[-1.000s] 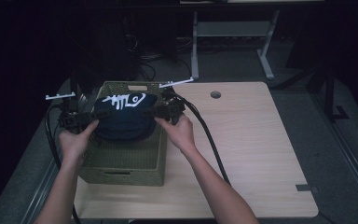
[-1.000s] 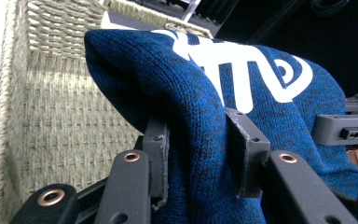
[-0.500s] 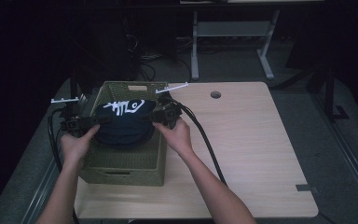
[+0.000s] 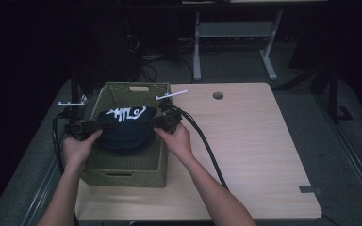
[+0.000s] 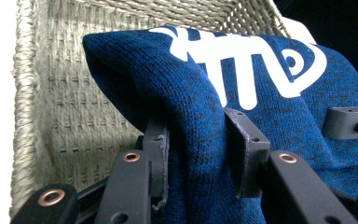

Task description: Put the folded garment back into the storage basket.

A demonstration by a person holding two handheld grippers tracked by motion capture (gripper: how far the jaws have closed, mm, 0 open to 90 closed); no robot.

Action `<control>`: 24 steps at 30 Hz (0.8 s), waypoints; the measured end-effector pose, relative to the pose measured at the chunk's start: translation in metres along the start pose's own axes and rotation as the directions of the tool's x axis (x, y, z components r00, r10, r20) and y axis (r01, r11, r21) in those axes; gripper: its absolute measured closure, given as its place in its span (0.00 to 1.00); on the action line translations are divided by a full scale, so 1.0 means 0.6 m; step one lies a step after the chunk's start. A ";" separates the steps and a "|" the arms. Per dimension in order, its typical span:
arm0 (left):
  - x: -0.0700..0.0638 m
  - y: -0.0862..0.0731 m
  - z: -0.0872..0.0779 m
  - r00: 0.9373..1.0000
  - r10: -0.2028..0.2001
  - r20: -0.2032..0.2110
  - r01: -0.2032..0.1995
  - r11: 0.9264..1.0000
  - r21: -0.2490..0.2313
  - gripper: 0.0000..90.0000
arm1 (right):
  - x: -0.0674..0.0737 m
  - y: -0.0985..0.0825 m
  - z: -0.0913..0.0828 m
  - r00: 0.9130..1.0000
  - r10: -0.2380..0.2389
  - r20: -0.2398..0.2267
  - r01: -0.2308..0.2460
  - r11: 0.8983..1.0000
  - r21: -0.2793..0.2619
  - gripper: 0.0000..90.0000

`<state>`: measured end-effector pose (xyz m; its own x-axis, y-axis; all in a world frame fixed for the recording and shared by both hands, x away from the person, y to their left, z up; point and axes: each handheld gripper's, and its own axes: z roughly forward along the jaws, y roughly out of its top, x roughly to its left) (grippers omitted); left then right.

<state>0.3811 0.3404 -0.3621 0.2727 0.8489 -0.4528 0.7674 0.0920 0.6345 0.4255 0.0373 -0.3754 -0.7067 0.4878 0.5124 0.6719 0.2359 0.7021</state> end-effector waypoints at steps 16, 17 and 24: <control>0.002 0.001 0.012 0.999 0.024 -0.043 -0.022 0.998 0.066 0.70 | 0.000 -0.015 0.006 0.997 -0.038 0.072 0.035 0.999 0.041 0.80; 0.002 0.001 0.011 0.999 0.024 -0.043 -0.021 0.998 0.065 0.71 | -0.001 -0.016 0.007 0.997 -0.041 0.073 0.037 0.998 0.046 0.80; -0.008 0.004 0.009 0.995 0.061 -0.078 -0.056 0.996 0.068 0.68 | 0.001 -0.019 0.006 0.995 -0.042 0.086 0.038 0.998 0.043 0.78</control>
<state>0.3849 0.3338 -0.3617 0.2735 0.8907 -0.3631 0.7883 0.0088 0.6152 0.4185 0.0379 -0.3846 -0.7127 0.5478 0.4381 0.6530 0.2901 0.6996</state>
